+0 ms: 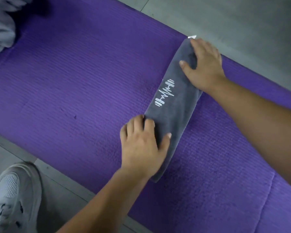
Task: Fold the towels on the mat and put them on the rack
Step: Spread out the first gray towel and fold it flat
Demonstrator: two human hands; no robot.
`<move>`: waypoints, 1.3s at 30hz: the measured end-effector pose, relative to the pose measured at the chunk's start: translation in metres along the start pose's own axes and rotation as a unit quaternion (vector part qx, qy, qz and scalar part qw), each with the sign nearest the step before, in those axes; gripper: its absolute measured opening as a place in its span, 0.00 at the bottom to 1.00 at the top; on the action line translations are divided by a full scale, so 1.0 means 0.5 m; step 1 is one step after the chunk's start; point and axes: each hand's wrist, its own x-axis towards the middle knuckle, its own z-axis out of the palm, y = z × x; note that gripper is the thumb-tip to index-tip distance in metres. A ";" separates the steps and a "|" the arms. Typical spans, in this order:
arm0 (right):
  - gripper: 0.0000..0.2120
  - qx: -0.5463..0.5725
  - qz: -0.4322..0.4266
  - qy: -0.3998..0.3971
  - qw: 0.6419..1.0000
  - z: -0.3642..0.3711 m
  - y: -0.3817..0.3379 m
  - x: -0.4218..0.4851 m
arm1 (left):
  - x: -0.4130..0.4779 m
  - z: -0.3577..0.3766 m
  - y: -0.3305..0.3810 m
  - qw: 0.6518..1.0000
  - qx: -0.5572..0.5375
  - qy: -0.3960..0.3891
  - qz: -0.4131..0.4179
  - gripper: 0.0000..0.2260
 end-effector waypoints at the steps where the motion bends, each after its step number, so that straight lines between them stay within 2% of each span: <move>1: 0.32 0.039 0.005 0.051 0.998 -0.003 -0.005 -0.042 | 0.029 -0.016 -0.003 0.999 -0.040 0.023 0.000 0.17; 3: 0.26 0.078 0.046 0.111 0.990 0.002 -0.014 -0.127 | 0.105 -0.043 -0.005 0.992 -0.126 -0.005 -0.031 0.10; 4: 0.24 0.092 0.079 0.108 0.987 0.005 -0.018 -0.163 | 0.144 -0.055 0.000 0.986 -0.152 -0.038 -0.052 0.10; 6: 0.21 0.146 0.160 0.032 0.976 0.005 -0.028 -0.217 | 0.212 -0.063 0.014 0.983 -0.143 -0.094 -0.071 0.12; 8: 0.22 0.218 0.235 -0.050 0.946 0.007 -0.037 -0.243 | 0.256 -0.068 0.031 0.978 -0.145 -0.127 -0.082 0.15; 10: 0.24 0.259 0.257 -0.068 0.929 0.008 -0.044 -0.253 | 0.279 -0.069 0.040 0.964 -0.185 -0.161 -0.105 0.11; 12: 0.26 0.310 0.270 -0.054 0.910 0.016 -0.048 -0.253 | 0.294 -0.068 0.042 0.947 -0.215 -0.199 -0.129 0.10; 15: 0.26 0.461 0.302 -0.018 0.835 0.022 -0.039 -0.256 | 0.292 -0.075 0.052 0.907 -0.311 -0.234 -0.160 0.07; 17: 0.24 0.587 0.298 -0.005 0.753 0.017 -0.023 -0.264 | 0.283 -0.082 0.063 0.881 -0.383 -0.231 -0.156 0.06; 19: 0.23 0.674 0.291 -0.016 0.679 0.004 -0.013 -0.275 | 0.268 -0.095 0.073 0.838 -0.465 -0.240 -0.153 0.06; 20: 0.23 0.693 0.288 -0.032 0.661 -0.005 -0.012 -0.281 | 0.259 -0.101 0.079 0.821 -0.494 -0.245 -0.150 0.06; 21: 0.23 0.698 0.274 -0.058 0.659 -0.014 -0.011 -0.286 | 0.251 -0.108 0.085 0.813 -0.508 -0.249 -0.142 0.05; 23: 0.23 0.700 0.224 -0.089 0.672 -0.033 -0.011 -0.295 | 0.233 -0.124 0.101 0.812 -0.517 -0.241 -0.121 0.04; 25: 0.27 0.713 0.181 -0.054 0.676 -0.060 -0.016 -0.301 | 0.221 -0.142 0.120 0.824 -0.521 -0.197 -0.105 0.07; 28: 0.42 0.705 0.150 0.039 0.692 -0.123 -0.032 -0.318 | 0.210 -0.180 0.139 0.873 -0.464 -0.144 -0.032 0.24; 30: 0.44 0.667 0.092 0.030 0.739 -0.159 -0.035 -0.334 | 0.196 -0.215 0.140 0.907 -0.375 -0.171 0.081 0.36; 32: 0.46 0.564 0.070 0.016 0.823 -0.182 -0.033 -0.350 | 0.179 -0.249 0.139 0.939 -0.220 -0.195 0.177 0.45; 34: 0.48 0.426 0.059 -0.008 0.903 -0.195 -0.035 -0.365 | 0.158 -0.273 0.144 0.957 -0.081 -0.176 0.216 0.44; 35: 0.46 0.369 0.057 -0.021 0.927 -0.200 -0.039 -0.373 | 0.151 -0.279 0.147 0.961 -0.042 -0.156 0.223 0.39; 37: 0.39 0.292 0.047 -0.027 0.955 -0.214 -0.055 -0.387 | 0.143 -0.282 0.148 0.966 -0.001 -0.124 0.228 0.30; 39: 0.30 0.260 0.041 -0.024 0.964 -0.230 -0.062 -0.393 | 0.142 -0.279 0.141 0.966 0.002 -0.111 0.235 0.24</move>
